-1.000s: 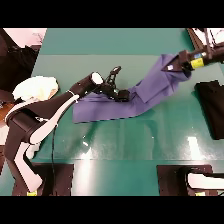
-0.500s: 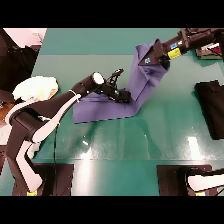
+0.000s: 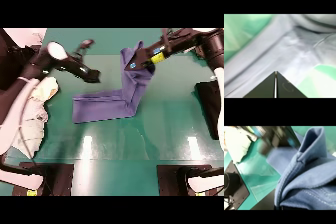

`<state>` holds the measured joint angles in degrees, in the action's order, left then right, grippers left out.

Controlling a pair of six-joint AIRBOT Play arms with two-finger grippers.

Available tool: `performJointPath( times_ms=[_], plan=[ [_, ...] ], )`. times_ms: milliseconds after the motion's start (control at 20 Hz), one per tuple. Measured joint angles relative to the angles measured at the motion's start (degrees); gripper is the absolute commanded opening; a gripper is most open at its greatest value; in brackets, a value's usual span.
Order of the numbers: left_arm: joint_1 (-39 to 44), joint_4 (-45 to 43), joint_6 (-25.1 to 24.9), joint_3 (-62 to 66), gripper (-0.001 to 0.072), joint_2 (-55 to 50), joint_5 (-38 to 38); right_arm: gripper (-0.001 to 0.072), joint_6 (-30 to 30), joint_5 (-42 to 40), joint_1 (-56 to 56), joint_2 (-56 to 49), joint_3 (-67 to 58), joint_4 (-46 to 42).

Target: Fold the shirts.

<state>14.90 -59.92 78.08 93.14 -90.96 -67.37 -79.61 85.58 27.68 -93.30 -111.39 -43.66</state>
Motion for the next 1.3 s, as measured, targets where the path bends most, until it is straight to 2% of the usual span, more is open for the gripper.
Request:
performJointPath(
  times_ms=[200, 250, 300, 350, 400, 500, 650, 900, 950, 1000, 1050, 1300],
  plan=[
    [-8.6, -4.3, 0.0, 0.0, 0.0022, 8.6, -2.8, 0.0035, 3.2, -8.2, 8.7, -1.8, 4.9, 0.1],
    [-10.5, -4.9, 0.0, 0.0, 0.0023, 10.4, -3.1, 0.021, 4.3, -10.6, 11.5, -3.1, 5.6, 0.1],
    [-12.2, -5.4, 0.0, 0.0, 0.0022, 12.0, -3.5, 0.0421, 5.7, -13.3, 14.2, -4.7, 5.7, 0.3],
    [-13.5, -5.7, 0.0, 0.1, 0.0022, 13.2, -3.7, 0.0567, 7.0, -16.0, 17.0, -7.0, 5.1, 0.3],
    [-14.4, -6.0, 0.0, 0.1, 0.0022, 14.1, -4.2, 0.0598, 8.1, -18.2, 19.5, -9.4, 3.8, 0.2],
    [-15.6, -6.2, -0.1, 0.1, 0.0022, 15.4, -5.9, 0.0596, 9.4, -20.8, 23.1, -13.5, -0.5, 0.2],
    [-16.5, -6.7, -0.2, 0.2, 0.0022, 16.2, -9.8, 0.0595, 10.3, -19.6, 23.9, -15.5, -4.3, -2.4],
    [-16.9, -6.5, -0.4, -2.0, 0.0024, 16.7, -16.6, 0.0594, 9.0, -11.2, 14.9, -8.5, 5.3, -10.3],
    [-16.9, -5.7, -0.4, -3.5, 0.01, 16.8, -17.5, 0.0594, 8.5, -10.1, 12.2, -6.5, 8.5, -10.8],
    [-16.8, -4.5, -0.4, -5.7, 0.0337, 17.0, -18.1, 0.0594, 8.1, -9.5, 9.7, -4.8, 11.6, -11.6],
    [-16.4, -3.5, -0.3, -8.2, 0.0402, 17.2, -18.3, 0.0593, 7.7, -9.1, 7.1, -3.2, 14.6, -12.1],
    [-10.4, -0.1, -0.2, -23.2, 0.0403, 19.2, -13.7, 0.0593, 6.7, -10.6, -2.5, 3.9, 28.0, -12.7]
  ],
)
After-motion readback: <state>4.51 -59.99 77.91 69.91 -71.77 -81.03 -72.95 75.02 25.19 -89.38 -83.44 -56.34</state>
